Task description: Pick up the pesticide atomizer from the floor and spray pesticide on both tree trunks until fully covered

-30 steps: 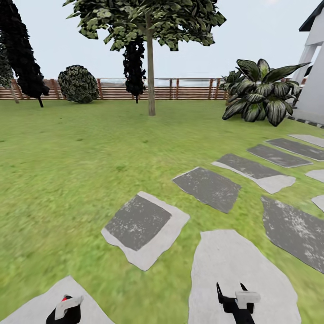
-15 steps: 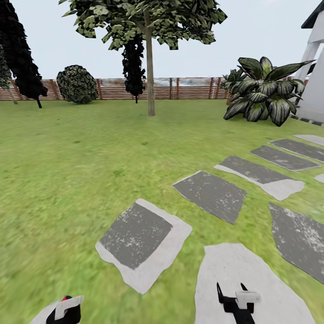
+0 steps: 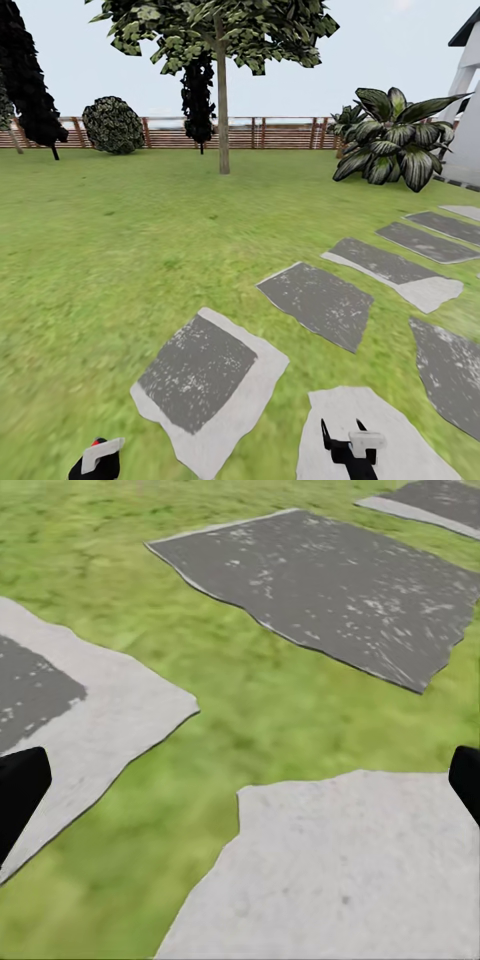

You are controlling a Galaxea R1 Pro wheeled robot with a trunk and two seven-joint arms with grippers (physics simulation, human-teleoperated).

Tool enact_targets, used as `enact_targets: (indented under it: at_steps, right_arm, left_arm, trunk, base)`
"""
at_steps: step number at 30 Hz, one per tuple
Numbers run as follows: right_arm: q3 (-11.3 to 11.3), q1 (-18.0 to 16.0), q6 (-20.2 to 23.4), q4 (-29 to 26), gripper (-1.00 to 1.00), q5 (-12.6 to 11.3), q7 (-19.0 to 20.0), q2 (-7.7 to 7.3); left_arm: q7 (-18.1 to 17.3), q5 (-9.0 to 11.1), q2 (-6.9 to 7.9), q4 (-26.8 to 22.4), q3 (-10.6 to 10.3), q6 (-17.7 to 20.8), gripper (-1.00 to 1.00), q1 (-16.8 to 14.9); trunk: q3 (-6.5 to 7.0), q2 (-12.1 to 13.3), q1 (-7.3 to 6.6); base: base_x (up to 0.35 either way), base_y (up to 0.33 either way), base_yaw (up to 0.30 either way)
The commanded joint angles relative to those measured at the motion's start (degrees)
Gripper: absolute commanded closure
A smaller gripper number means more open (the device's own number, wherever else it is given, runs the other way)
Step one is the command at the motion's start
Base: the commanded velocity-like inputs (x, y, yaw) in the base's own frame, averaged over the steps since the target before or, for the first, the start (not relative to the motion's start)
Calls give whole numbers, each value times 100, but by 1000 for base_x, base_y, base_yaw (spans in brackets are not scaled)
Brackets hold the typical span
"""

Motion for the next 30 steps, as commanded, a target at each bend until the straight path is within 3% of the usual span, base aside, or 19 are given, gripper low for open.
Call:
enact_targets:
  at_steps: [1,30]
  right_arm:
    - [-39,-3,-16,4,-100,41,1,2]
    - [-39,-3,-16,4,-100,40,1,2]
  left_arm:
    - [-4,51,2,4,-19,-20,100,-3]
    - [-9,48,-4,4,-19,-23,100,-3]
  trunk:
    - [-5,-2,2]
    - [-5,-2,2]
  base:
    - [339,0,0]
    - [339,0,0]
